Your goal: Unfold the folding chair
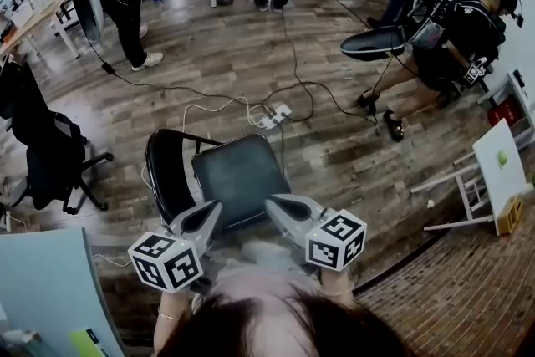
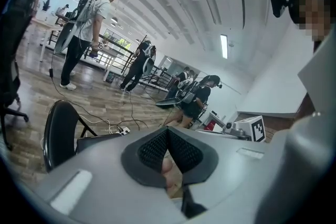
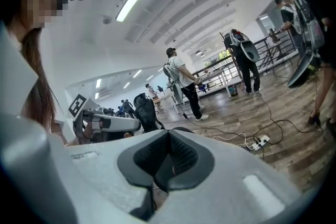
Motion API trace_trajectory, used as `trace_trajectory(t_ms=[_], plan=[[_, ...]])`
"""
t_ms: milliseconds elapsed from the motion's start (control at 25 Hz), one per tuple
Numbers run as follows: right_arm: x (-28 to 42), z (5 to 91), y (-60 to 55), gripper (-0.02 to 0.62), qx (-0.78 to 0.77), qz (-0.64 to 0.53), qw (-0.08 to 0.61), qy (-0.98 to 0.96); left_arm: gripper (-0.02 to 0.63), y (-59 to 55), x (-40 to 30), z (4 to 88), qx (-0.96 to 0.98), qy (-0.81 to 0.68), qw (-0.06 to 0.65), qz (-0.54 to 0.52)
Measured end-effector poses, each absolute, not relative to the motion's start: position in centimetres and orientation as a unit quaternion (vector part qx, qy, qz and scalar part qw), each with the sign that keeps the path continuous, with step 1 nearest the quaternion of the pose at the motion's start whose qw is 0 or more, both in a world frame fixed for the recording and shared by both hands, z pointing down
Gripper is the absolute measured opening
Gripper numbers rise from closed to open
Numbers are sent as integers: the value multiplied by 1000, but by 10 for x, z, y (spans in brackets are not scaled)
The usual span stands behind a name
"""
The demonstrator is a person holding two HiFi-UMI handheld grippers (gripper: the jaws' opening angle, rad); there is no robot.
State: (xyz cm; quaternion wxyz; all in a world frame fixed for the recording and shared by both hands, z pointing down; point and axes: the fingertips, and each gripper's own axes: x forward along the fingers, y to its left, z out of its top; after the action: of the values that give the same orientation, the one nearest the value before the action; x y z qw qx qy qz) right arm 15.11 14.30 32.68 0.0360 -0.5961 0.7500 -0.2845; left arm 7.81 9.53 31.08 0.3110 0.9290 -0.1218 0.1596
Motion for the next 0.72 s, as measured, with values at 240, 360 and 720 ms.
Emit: trace_trajectory(t_ms=[240, 360, 720], plan=[[159, 323, 142, -6, -610, -284, 51, 738, -3, 98, 80, 307, 932, -115, 301, 169], [161, 324, 144, -6, -611, -286, 51, 736, 43, 102, 85, 304, 929, -98, 320, 160], [163, 324, 151, -6, -614, -287, 56, 733, -3, 115, 86, 308, 926, -86, 329, 166]])
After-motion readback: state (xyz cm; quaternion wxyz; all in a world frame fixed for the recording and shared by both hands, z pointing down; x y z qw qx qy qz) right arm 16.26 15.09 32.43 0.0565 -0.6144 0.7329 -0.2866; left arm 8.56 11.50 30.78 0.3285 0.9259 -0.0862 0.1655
